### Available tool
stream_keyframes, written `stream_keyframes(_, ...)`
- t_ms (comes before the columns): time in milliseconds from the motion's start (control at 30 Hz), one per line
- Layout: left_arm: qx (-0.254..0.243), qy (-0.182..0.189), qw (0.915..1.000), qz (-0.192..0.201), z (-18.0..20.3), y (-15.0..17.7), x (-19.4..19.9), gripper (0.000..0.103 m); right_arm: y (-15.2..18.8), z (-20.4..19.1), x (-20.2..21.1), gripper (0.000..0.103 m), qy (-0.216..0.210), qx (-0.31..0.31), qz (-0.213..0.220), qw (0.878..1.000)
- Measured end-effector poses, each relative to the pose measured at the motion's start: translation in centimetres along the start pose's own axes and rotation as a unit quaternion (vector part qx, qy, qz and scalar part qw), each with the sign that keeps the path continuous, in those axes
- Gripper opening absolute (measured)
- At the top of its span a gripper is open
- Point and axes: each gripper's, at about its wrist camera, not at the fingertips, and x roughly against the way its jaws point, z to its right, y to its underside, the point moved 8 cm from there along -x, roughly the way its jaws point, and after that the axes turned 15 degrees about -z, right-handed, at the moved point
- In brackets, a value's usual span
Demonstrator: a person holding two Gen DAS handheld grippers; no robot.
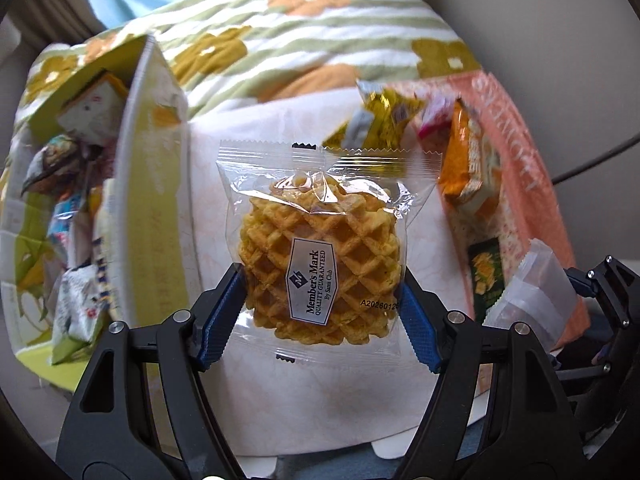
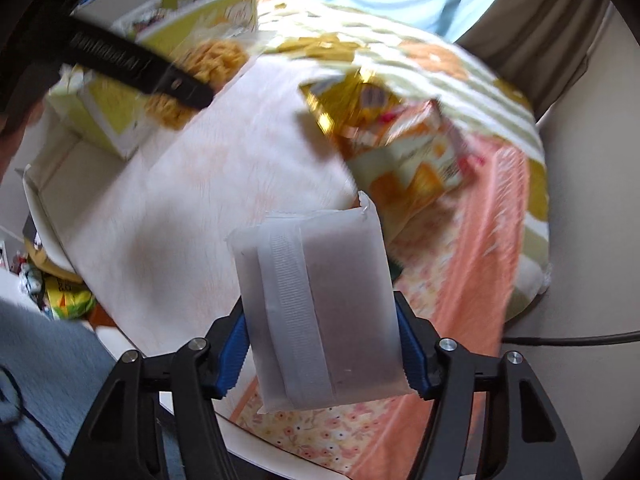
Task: Organize snacks
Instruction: 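Carry the waffle and white packet into the box and open both grippers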
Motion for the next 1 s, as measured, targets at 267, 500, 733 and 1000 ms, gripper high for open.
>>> stream_keyframes(267,0.072,0.013,0.9949,0.069,-4.5,1.6,6.9,0.071,-3.8,0.4,5.6,0.061,0.010,0.014,0.060,0.998)
stream_keyframes(500,0.117,0.003,0.9864,0.116,-11.7,2.3,10.6,0.071,-9.1,-3.6,9.6,0.061,-0.005,0.034,0.110,0.993)
stream_keyframes(733,0.148,0.002,0.9826,0.111,-20.2,2.5,10.8,0.071,-16.1,-8.8,11.7,0.060,-0.046,0.036,0.132,0.990)
stream_keyframes(1000,0.169,0.027,0.9825,0.074,-27.9,2.9,7.4,0.071,-24.0,-14.7,11.0,0.060,-0.084,0.009,0.122,0.989)
